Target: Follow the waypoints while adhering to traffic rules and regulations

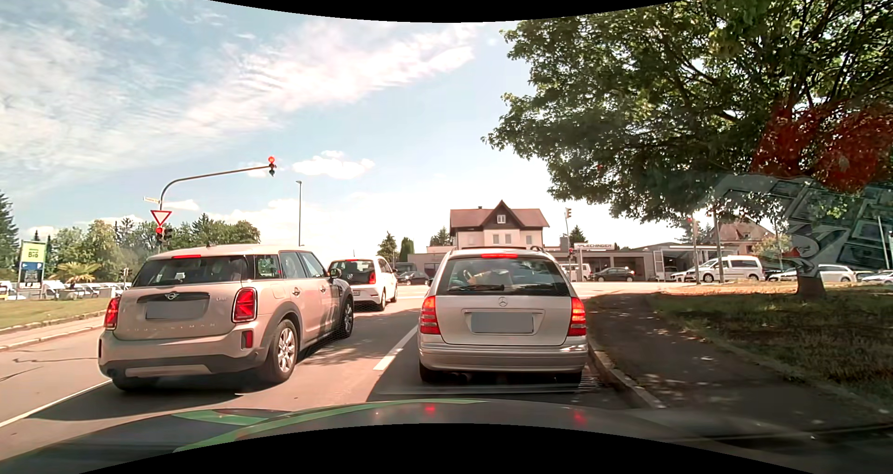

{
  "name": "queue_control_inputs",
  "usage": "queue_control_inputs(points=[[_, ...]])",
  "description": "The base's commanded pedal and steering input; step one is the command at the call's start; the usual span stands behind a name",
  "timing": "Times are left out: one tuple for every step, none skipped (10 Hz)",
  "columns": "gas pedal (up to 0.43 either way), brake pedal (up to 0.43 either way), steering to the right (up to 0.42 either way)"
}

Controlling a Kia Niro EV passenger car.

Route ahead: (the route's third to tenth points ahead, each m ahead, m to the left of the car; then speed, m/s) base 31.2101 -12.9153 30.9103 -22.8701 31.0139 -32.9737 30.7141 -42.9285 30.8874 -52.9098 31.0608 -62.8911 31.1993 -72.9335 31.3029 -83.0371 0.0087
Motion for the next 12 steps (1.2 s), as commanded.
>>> queue_control_inputs(points=[[0.0,0.287,0.08],[0.0,0.287,0.08],[0.0,0.28,0.081],[0.0,0.287,0.081],[0.0,0.287,0.08],[0.0,0.287,0.08],[0.0,0.287,0.081],[0.0,0.287,0.08],[0.0,0.28,0.08],[0.0,0.287,0.08],[0.0,0.287,0.08],[0.0,0.287,0.08]])
